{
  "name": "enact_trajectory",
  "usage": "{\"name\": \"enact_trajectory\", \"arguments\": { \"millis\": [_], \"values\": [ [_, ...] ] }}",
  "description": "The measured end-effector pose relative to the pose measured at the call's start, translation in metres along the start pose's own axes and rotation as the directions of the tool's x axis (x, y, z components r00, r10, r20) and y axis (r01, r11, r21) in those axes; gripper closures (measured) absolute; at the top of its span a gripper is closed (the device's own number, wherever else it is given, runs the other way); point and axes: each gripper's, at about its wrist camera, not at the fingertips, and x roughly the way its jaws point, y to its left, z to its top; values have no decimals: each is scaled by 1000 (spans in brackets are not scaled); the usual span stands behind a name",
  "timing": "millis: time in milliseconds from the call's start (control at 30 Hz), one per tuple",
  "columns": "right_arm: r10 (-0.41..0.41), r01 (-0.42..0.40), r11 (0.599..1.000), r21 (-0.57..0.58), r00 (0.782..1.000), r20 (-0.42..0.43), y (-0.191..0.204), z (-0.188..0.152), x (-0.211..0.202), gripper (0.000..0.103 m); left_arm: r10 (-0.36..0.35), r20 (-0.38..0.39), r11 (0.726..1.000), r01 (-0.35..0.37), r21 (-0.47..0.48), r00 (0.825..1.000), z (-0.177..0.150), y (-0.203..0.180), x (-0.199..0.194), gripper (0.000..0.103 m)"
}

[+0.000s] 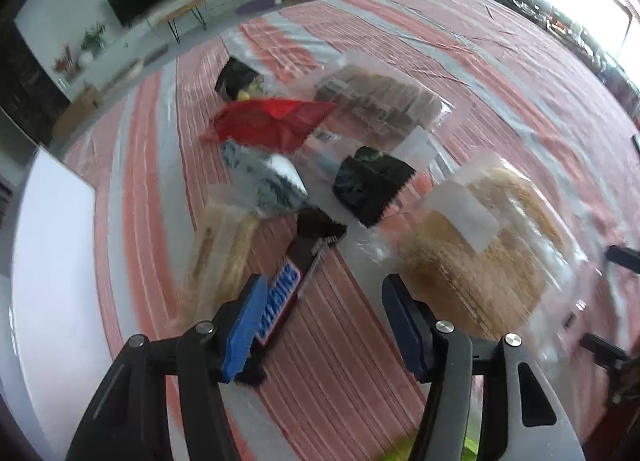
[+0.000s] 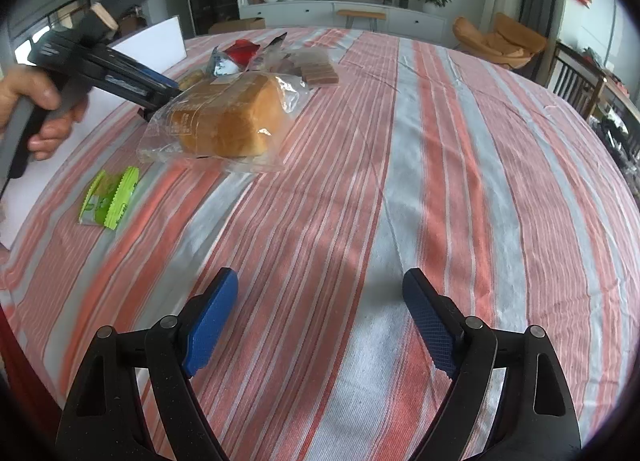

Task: Organize snacks
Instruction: 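Withdraw the open left tool from the box back over the snacks, then close the left tool on the Snickers bar, then lift the Snickers bar with the left tool while the right tool grasps the green snack packet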

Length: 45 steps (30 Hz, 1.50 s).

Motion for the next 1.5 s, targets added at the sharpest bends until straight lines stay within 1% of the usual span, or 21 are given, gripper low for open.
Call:
{"name": "enact_trajectory", "arguments": {
  "millis": [67,100,133,200,333,367,433,500,567,667,867,1033,1167,1233,1267,1300,1333,1400,1467,1500],
  "values": [
    [3,-3,1000,-4,1000,-1,1,1,0,14,8,-3,1000,-8,2,1000,2,0,5,43],
    [3,-3,1000,-4,1000,-2,2,1,1,13,-2,-9,1000,1,-11,1000,2,3,8,43],
    [3,-3,1000,-4,1000,-2,2,1,1,13,-8,-22,1000,8,-26,1000,2,6,11,42],
    [4,-4,1000,-4,1000,-3,2,1,1,13,-32,-25,997,30,-70,999,5,13,16,39],
    [3,-3,1000,-4,1000,-3,2,1,1,12,-66,-21,987,62,-151,998,7,26,21,38],
    [4,-4,1000,-4,1000,-3,2,1,1,12,-70,-14,984,67,-163,997,7,28,21,41],
    [4,-4,1000,-4,1000,-3,2,1,1,12,-70,-7,985,68,-158,998,5,27,20,52],
    [3,-3,1000,-4,1000,-3,2,1,1,12,-68,-5,987,67,-144,998,2,24,16,80],
    [3,-3,1000,-4,1000,-3,2,1,1,12,-71,-10,988,69,-136,997,-1,23,13,85],
    [3,-3,1000,-4,1000,-3,2,1,1,12,-42,-4,990,41,-137,999,-11,23,8,86],
    [3,-3,1000,-4,1000,-3,2,0,0,12,-29,6,974,30,-224,1000,-47,27,-9,86],
    [3,-3,1000,-3,1000,-3,2,1,0,12,-21,28,951,29,-309,999,-82,35,-30,86],
    [9,-9,1000,-4,1000,-3,2,-1,-1,12,-15,83,923,46,-382,996,-103,43,-60,86],
    [1,-1,1000,25,1000,-17,3,-3,-4,13,-6,113,912,51,-406,994,-111,47,-77,86],
    [29,-28,998,57,999,-27,4,-2,-6,13,1,135,905,56,-422,991,-115,47,-89,86],
    [106,-102,989,106,994,-27,6,-1,-11,13,6,148,901,59,-430,989,-119,48,-96,86],
    [186,-180,972,152,982,-23,10,2,-14,13,17,165,897,58,-439,986,-124,48,-106,86],
    [303,-290,931,221,953,-27,30,12,-15,13,39,191,894,51,-445,981,-131,48,-120,86],
    [340,-321,921,220,939,-53,54,24,-9,13,68,211,890,36,-454,975,-138,48,-131,86],
    [330,-310,928,208,941,-68,71,32,-3,14,86,220,887,26,-462,972,-142,48,-136,86]
  ]
}}
